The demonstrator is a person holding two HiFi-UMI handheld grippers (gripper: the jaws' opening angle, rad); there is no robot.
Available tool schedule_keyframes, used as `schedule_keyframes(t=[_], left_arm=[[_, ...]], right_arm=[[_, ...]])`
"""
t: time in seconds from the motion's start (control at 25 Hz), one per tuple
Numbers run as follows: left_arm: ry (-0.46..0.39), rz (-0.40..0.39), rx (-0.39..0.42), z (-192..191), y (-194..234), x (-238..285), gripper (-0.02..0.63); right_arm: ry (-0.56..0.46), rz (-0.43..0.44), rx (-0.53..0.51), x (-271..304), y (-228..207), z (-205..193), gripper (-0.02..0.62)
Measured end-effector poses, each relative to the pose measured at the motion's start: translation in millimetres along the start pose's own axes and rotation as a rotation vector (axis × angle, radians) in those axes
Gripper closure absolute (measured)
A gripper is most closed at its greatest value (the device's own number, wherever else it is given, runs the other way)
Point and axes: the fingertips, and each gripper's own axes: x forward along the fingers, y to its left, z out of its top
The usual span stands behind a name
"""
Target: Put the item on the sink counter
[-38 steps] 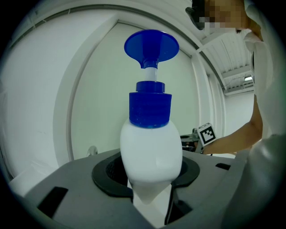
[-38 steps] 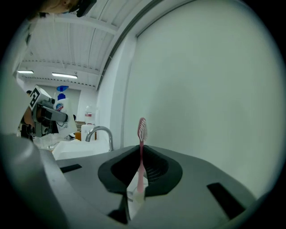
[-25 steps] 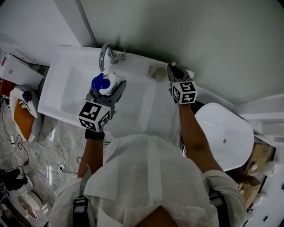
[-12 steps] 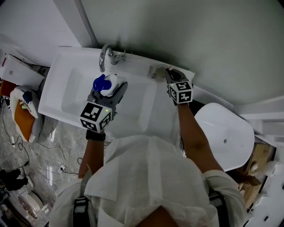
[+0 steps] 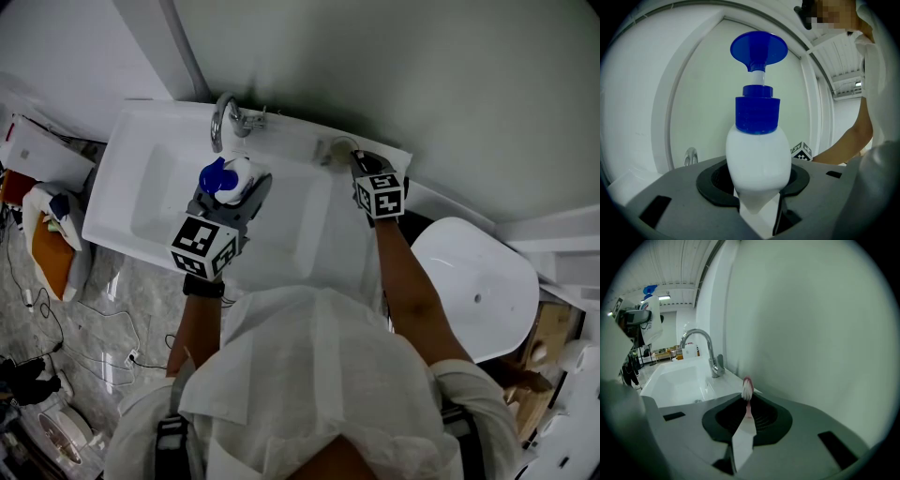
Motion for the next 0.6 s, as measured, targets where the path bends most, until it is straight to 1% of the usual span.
schedule_keyframes(t=[0.24,0.28,0.36,0.6], left_arm=[[0.001,-0.004,0.000,-0.4,-1.9,0.1,0.402],[0.001,-0.005,0.000,-0.7,-2.2,-0.1,0.402],[0.002,-0.007,-0.001,-0.9,-2.7,-0.9,0.402],[-0.002,-0.009,0.002,-0.2,-3.0,-1.4,0.402]], right_arm=[[0.039,0.015,0.003,0.9,2.4,-12.1,0.566],[0.043,0.018,0.005,0.9,2.8,-13.6,0.555],[0.050,0.021,0.012,0.7,2.9,-14.9,0.504],[0.044,0.020,0.016,-2.9,3.4,-16.1,0.471]])
